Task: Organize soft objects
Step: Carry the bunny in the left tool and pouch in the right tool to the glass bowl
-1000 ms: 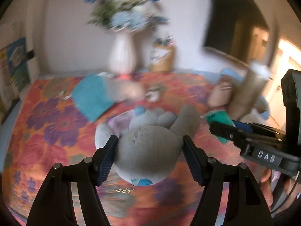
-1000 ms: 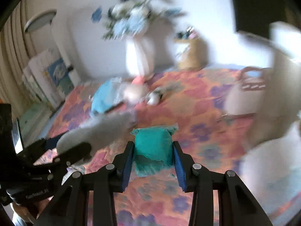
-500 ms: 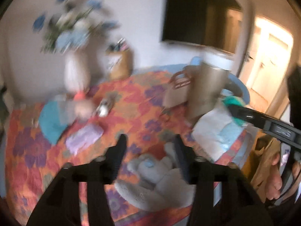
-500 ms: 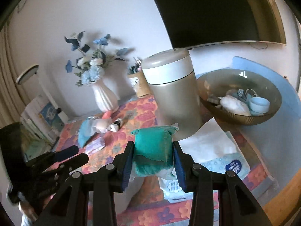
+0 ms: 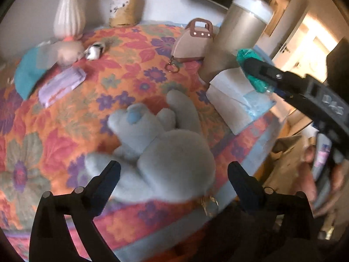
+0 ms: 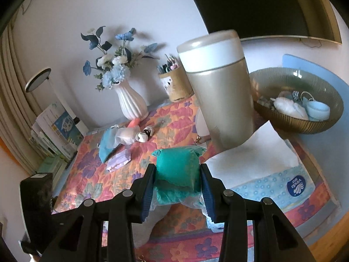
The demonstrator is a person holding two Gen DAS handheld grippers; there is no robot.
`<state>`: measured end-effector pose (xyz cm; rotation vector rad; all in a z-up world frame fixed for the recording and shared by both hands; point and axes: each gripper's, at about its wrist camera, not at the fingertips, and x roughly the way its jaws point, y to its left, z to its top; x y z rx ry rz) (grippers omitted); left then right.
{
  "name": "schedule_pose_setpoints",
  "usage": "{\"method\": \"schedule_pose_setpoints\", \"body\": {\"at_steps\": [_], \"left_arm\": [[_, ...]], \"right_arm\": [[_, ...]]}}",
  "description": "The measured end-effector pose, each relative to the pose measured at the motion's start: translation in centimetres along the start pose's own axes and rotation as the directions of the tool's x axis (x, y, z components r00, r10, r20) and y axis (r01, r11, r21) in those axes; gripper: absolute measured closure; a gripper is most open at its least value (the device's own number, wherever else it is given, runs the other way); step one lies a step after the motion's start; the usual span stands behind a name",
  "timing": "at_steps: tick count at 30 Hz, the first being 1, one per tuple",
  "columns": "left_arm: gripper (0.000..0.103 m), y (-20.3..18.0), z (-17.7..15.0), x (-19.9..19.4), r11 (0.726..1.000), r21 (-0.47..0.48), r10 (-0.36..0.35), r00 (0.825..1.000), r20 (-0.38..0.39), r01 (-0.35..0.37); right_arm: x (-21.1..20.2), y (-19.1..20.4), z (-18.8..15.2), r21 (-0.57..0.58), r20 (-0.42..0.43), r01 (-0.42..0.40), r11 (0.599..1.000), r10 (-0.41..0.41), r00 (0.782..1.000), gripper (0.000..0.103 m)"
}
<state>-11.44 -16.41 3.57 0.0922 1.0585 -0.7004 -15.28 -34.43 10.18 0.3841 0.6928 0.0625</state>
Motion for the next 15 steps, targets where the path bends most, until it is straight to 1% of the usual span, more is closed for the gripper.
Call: {"method": "schedule_pose_setpoints", "body": {"at_steps": [2,6,7,8,9,10,12,13,15], "left_arm": [[0.005,-0.9,0.7,1.2,1.0,0.018,0.02,1.0,-0.008,-0.02],[0.007,-1.5,1.6,2.9,0.987,0.075,0.145,0.989,-0.01,-0.144],[0.012,-1.6,1.5,2.9,0.984,0.081,0.157,0.988,-0.006,-0.156],[0.018,-1.7,1.3,2.9,0.978,0.095,0.185,0.983,0.003,-0.184],[0.025,-1.8,1.0,2.7,0.966,0.119,0.228,0.974,0.02,-0.228],[0.028,-1.7,0.8,2.7,0.966,0.126,0.223,0.975,0.023,-0.224],[0.033,-1.3,0.5,1.9,0.975,0.108,0.192,0.98,0.046,-0.196],[0.038,-1.0,0.4,1.2,0.98,0.096,0.167,0.984,0.063,-0.173],[0.045,-1.0,0.5,0.3,0.985,0.09,0.136,0.986,0.092,-0.144]], "right_arm": [[0.0,-0.3,-0.2,-0.002,-0.002,0.016,1.0,-0.016,1.0,0.064],[-0.3,-1.3,-0.1,0.022,0.001,0.024,0.999,-0.024,1.0,0.064],[-0.4,-1.6,-0.1,0.028,0.001,0.026,0.999,-0.026,1.0,0.064],[-0.4,-1.9,-0.1,0.034,0.002,0.026,0.999,-0.026,1.0,0.064],[-0.5,-2.1,-0.1,0.038,0.003,0.025,0.999,-0.025,1.0,0.064],[-0.5,-2.2,-0.1,0.043,0.002,0.021,0.999,-0.021,1.0,0.064],[-0.4,-2.3,-0.1,0.047,-0.002,0.009,0.999,-0.009,1.0,0.064],[-0.4,-2.2,-0.2,0.044,-0.002,0.008,0.999,-0.008,1.0,0.064],[-0.5,-1.7,-0.2,0.033,0.002,0.007,0.999,-0.007,1.0,0.064]]}}
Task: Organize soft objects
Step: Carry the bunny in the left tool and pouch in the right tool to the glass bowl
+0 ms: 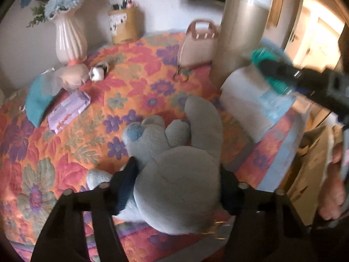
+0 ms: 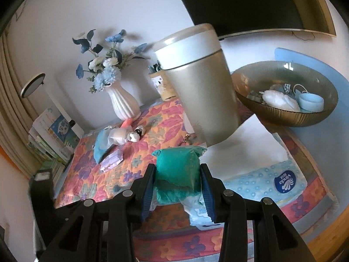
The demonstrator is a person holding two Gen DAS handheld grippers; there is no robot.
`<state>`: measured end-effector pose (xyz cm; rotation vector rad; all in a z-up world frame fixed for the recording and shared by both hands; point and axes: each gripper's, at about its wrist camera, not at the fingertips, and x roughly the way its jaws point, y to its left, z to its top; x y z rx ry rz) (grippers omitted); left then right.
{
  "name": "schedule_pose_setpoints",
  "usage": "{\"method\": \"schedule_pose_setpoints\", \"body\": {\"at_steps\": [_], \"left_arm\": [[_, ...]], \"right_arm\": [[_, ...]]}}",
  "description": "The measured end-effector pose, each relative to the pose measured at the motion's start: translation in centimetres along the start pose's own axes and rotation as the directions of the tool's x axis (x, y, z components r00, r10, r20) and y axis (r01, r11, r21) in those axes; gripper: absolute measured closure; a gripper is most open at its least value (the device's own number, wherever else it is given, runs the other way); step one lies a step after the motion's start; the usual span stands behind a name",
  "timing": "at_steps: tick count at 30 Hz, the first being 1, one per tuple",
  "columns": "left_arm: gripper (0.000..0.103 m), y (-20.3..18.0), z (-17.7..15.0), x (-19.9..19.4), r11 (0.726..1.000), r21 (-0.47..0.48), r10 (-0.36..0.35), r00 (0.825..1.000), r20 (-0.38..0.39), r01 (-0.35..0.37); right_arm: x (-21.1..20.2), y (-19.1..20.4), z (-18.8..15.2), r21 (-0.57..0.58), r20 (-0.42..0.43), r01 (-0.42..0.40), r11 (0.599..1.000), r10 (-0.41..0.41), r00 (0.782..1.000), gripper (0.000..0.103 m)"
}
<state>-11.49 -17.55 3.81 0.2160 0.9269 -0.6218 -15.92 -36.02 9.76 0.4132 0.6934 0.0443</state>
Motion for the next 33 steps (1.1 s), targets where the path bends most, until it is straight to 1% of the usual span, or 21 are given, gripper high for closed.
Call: {"method": "schedule_pose_setpoints", "body": {"at_steps": [5,7,10,13,15,18,22,26,30,33], "left_arm": [[0.045,-0.9,1.4,-2.3,1.0,0.027,-0.017,0.997,0.078,0.015],[0.045,-1.2,1.9,-2.4,0.999,0.024,-0.025,0.996,0.089,0.023],[0.045,-1.8,2.6,-3.3,0.998,0.018,-0.065,0.992,0.111,0.064],[0.045,-3.1,3.2,-4.4,0.994,0.051,-0.099,0.986,0.135,0.093],[0.045,-4.4,3.7,-4.9,0.989,0.083,-0.13,0.981,0.147,0.119],[0.045,-6.5,4.6,-4.9,0.978,0.128,-0.184,0.973,0.141,0.166],[0.045,-10.4,5.9,-4.8,0.952,0.198,-0.262,0.956,0.129,0.234],[0.045,-13.6,7.5,-4.7,0.929,0.235,-0.319,0.94,0.117,0.286],[0.045,-16.2,9.6,-4.2,0.917,0.263,-0.341,0.931,0.129,0.299],[0.045,-18.0,11.6,-3.5,0.918,0.259,-0.344,0.929,0.135,0.302]], "right_arm": [[-0.9,1.3,0.4,-0.036,0.028,-0.009,0.999,0.01,1.0,0.064],[-1.2,1.6,0.4,-0.044,0.037,0.005,0.999,-0.004,0.999,0.064],[-1.6,1.4,0.5,-0.037,0.039,0.013,0.999,-0.012,0.999,0.064],[-2.6,0.5,0.8,-0.016,0.052,0.028,0.999,-0.027,0.998,0.064],[-4.0,-0.4,1.0,0.005,0.073,0.048,0.999,-0.049,0.996,0.064],[-5.7,-1.9,1.5,0.04,0.094,0.09,0.995,-0.094,0.991,0.064],[-8.1,-4.6,1.8,0.103,0.128,0.138,0.985,-0.151,0.98,0.064],[-9.6,-7.2,2.0,0.158,0.15,0.176,0.972,-0.2,0.968,0.064],[-11.1,-9.5,2.5,0.197,0.175,0.204,0.959,-0.239,0.955,0.064],[-11.9,-10.9,3.7,0.204,0.196,0.23,0.952,-0.27,0.943,0.064]]}}
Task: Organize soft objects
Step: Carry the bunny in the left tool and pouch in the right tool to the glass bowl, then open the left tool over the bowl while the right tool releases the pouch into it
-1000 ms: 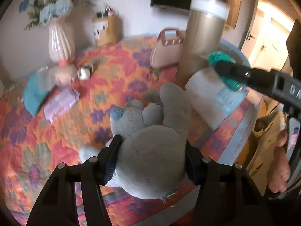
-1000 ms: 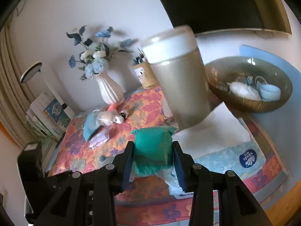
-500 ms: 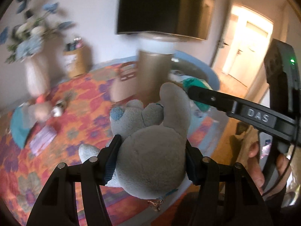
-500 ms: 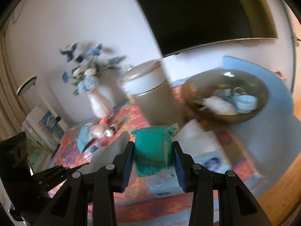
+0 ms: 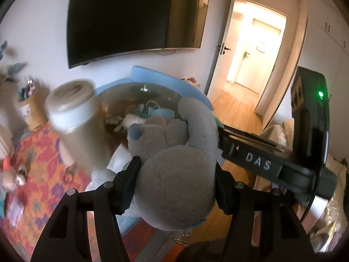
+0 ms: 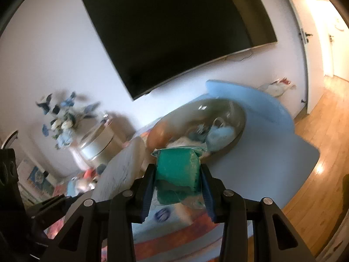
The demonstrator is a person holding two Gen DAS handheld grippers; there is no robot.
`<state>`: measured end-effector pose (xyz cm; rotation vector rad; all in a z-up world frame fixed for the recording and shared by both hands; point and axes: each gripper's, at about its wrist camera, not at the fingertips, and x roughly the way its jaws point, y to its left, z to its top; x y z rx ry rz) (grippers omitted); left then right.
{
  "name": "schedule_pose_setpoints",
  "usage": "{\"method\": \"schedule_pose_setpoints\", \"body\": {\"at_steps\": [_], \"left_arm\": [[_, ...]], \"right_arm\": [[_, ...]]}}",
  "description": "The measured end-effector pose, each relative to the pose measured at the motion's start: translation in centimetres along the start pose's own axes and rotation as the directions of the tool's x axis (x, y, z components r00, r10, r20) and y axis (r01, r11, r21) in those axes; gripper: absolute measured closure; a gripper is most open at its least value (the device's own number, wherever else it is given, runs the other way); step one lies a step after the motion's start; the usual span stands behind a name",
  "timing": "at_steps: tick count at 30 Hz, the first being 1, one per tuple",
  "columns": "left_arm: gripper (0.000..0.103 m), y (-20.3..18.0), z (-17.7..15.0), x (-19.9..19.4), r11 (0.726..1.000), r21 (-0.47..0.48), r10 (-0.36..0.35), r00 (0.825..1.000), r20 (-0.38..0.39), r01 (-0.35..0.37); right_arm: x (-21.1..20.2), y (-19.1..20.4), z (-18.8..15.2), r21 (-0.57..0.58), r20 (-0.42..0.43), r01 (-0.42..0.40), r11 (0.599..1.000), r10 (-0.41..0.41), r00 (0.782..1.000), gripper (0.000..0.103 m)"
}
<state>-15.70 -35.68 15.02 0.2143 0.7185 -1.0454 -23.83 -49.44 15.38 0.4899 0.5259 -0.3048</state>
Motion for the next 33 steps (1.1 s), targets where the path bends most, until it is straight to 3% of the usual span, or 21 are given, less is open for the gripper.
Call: {"method": "schedule_pose_setpoints", "body": {"at_steps": [4,6,8,12,18,19,20,21,22,23,29,33], "left_arm": [[0.045,-0.4,3.1,2.5,0.999,-0.018,0.051,0.998,0.021,-0.051],[0.045,-0.4,4.5,3.7,0.996,-0.025,0.092,0.995,0.035,-0.091],[0.045,-0.4,6.1,5.3,0.991,-0.043,0.127,0.992,0.027,-0.125],[0.045,0.0,8.3,9.0,0.977,-0.064,0.204,0.979,-0.01,-0.204],[0.04,2.4,10.0,12.9,0.95,-0.153,0.276,0.961,-0.011,-0.274],[0.038,2.4,10.0,12.9,0.948,-0.149,0.284,0.959,0.0,-0.281],[0.035,2.3,10.2,12.9,0.942,-0.141,0.311,0.95,0.022,-0.305],[0.026,2.3,10.4,12.9,0.937,-0.137,0.328,0.944,0.035,-0.321],[0.015,2.2,10.5,12.6,0.937,-0.132,0.332,0.942,0.052,-0.323],[0.012,2.2,10.6,12.2,0.939,-0.131,0.327,0.943,0.067,-0.317],[0.011,1.0,9.9,9.1,0.97,-0.127,0.22,0.971,0.096,-0.207],[0.011,-0.6,8.3,5.1,0.983,-0.089,0.173,0.975,0.14,-0.161]], "right_arm": [[1.0,-1.7,2.8,0.017,0.026,0.031,0.999,-0.032,0.999,0.064],[2.3,-3.4,4.7,0.085,0.019,-0.005,0.996,0.004,1.0,0.064],[4.5,-5.6,6.4,0.192,-0.014,-0.046,0.98,0.049,0.999,0.064],[9.0,-8.3,8.8,0.302,-0.063,-0.05,0.952,0.073,0.995,0.064],[13.7,-9.5,11.0,0.344,-0.114,-0.031,0.938,0.075,0.991,0.064],[14.5,-9.5,11.2,0.347,-0.134,-0.021,0.938,0.071,0.988,0.055],[15.3,-9.7,11.4,0.351,-0.16,-0.014,0.936,0.075,0.984,0.041],[15.8,-10.0,11.5,0.362,-0.168,-0.015,0.932,0.081,0.982,0.037],[15.9,-10.4,11.5,0.375,-0.164,-0.019,0.927,0.086,0.983,0.036],[15.8,-10.7,11.5,0.382,-0.162,-0.023,0.924,0.091,0.983,0.036],[12.1,-11.5,10.6,0.415,-0.11,-0.049,0.908,0.103,0.989,0.036],[9.0,-10.6,9.6,0.412,-0.073,-0.073,0.908,0.113,0.991,0.035]]}}
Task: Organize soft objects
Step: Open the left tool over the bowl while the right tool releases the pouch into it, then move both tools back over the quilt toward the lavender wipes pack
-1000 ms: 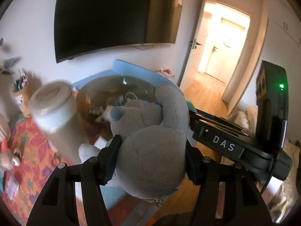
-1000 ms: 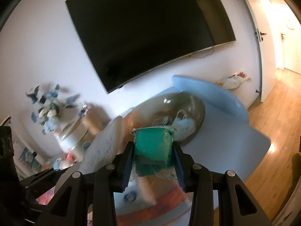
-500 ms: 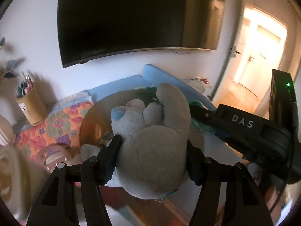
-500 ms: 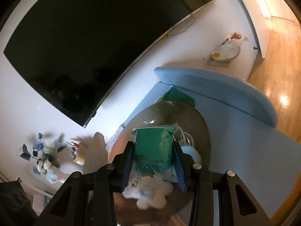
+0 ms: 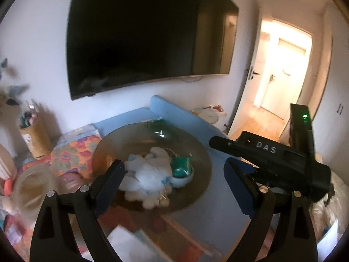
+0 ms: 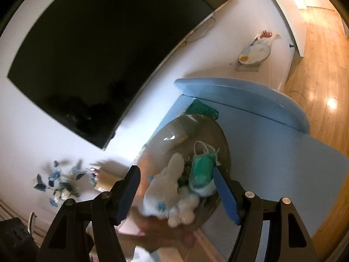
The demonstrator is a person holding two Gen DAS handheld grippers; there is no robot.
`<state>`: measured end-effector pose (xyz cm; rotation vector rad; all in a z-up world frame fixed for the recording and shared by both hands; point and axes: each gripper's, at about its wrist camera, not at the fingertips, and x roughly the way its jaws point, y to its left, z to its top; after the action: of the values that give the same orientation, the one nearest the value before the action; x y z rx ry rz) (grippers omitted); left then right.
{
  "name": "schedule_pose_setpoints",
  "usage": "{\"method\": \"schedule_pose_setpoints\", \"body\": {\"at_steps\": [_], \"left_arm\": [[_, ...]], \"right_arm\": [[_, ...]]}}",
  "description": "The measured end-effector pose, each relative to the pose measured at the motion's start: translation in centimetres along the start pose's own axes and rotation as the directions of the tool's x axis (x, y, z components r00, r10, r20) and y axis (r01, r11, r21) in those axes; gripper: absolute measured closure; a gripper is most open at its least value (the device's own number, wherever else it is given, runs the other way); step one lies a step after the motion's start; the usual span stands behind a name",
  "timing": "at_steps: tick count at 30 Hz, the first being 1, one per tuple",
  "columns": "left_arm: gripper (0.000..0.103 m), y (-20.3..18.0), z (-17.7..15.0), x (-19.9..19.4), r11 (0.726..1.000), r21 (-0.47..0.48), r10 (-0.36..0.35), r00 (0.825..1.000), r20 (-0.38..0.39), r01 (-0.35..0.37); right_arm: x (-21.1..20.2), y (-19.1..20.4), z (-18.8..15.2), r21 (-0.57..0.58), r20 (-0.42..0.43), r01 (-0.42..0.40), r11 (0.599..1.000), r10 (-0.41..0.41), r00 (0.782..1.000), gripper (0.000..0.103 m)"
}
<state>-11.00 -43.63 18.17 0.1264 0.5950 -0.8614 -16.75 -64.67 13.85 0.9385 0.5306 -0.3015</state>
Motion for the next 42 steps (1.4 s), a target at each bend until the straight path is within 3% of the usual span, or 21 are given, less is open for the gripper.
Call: {"method": "schedule_pose_setpoints", "body": {"at_steps": [4,9,13,15,19,21,22,25,27,28,29,31,32,33,34,36,38,42], "left_arm": [[0.011,1.1,-1.1,-6.2,0.999,-0.006,-0.046,0.997,0.065,0.047],[0.011,5.1,-2.5,-12.8,0.998,-0.057,-0.012,0.992,0.123,0.019],[0.011,10.4,-3.9,-16.6,0.988,-0.13,0.1,0.989,0.108,-0.086],[0.011,13.6,-4.8,-18.3,0.969,-0.161,0.203,0.977,0.067,-0.19],[0.011,20.9,-7.8,-22.4,0.889,-0.221,0.411,0.912,-0.002,-0.401],[0.011,24.0,-9.7,-23.4,0.855,-0.246,0.46,0.887,-0.045,-0.457],[0.011,26.1,-11.6,-23.8,0.814,-0.263,0.518,0.852,-0.077,-0.518],[0.011,29.7,-16.2,-23.4,0.735,-0.271,0.613,0.78,-0.126,-0.621],[0.011,31.6,-19.2,-22.2,0.73,-0.274,0.616,0.777,-0.132,-0.626],[0.011,32.2,-20.4,-21.7,0.734,-0.275,0.613,0.78,-0.124,-0.621],[0.011,32.8,-21.3,-21.1,0.733,-0.264,0.621,0.775,-0.116,-0.627],[0.011,33.2,-22.3,-20.4,0.71,-0.239,0.658,0.745,-0.108,-0.662],[0.011,33.5,-22.7,-20.0,0.695,-0.227,0.681,0.726,-0.1,-0.683],[0.011,33.7,-22.9,-19.9,0.688,-0.225,0.688,0.719,-0.098,-0.69],[0.011,34.1,-23.3,-19.7,0.687,-0.232,0.686,0.72,-0.105,-0.688],[0.011,34.9,-23.8,-19.8,0.698,-0.271,0.65,0.745,-0.15,-0.663],[0.011,35.4,-24.1,-20.1,0.726,-0.299,0.611,0.78,-0.132,-0.619],[0.011,36.3,-24.5,-19.7,0.735,-0.342,0.566,0.807,-0.167,-0.586]], "right_arm": [[-2.6,1.3,-2.7,-0.031,0.02,-0.032,0.999,0.033,0.999,0.033],[-4.7,4.5,-7.6,-0.115,-0.002,-0.066,0.991,0.067,0.998,0.032],[-4.8,8.1,-12.0,-0.24,-0.065,-0.12,0.963,0.107,0.992,0.03],[-4.1,10.0,-14.4,-0.313,-0.125,-0.163,0.936,0.129,0.984,0.023],[-1.7,13.9,-20.1,-0.433,-0.283,-0.295,0.852,0.182,0.942,0.02],[0.2,16.5,-23.5,-0.491,-0.37,-0.349,0.798,0.172,0.913,0.019],[1.3,17.6,-25.1,-0.514,-0.407,-0.363,0.777,0.151,0.901,0.016],[5.2,20.2,-30.2,-0.562,-0.487,-0.369,0.74,0.064,0.871,0.015],[8.0,21.7,-33.3,-0.601,-0.5,-0.355,0.716,0.01,0.866,0.015],[9.0,22.3,-34.2,-0.627,-0.492,-0.346,0.698,-0.011,0.87,0.015],[10.4,23.2,-35.1,-0.67,-0.455,-0.313,0.673,-0.039,0.889,0.015],[12.5,24.6,-36.5,-0.743,-0.353,-0.228,0.63,-0.08,0.932,0.015],[13.6,25.0,-36.9,-0.762,-0.31,-0.192,0.618,-0.088,0.947,0.015],[14.8,25.3,-37.3,-0.77,-0.279,-0.167,0.616,-0.088,0.956,0.015],[15.9,25.4,-37.7,-0.775,-0.253,-0.14,0.616,-0.099,0.962,0.015],[17.2,25.2,-38.0,-0.764,-0.247,-0.117,0.634,-0.121,0.961,0.015],[17.7,24.8,-37.7,-0.763,-0.24,-0.084,0.641,-0.16,0.958,0.015],[18.3,24.0,-36.9,-0.734,-0.281,-0.102,0.672,-0.163,0.946,0.014]]}}
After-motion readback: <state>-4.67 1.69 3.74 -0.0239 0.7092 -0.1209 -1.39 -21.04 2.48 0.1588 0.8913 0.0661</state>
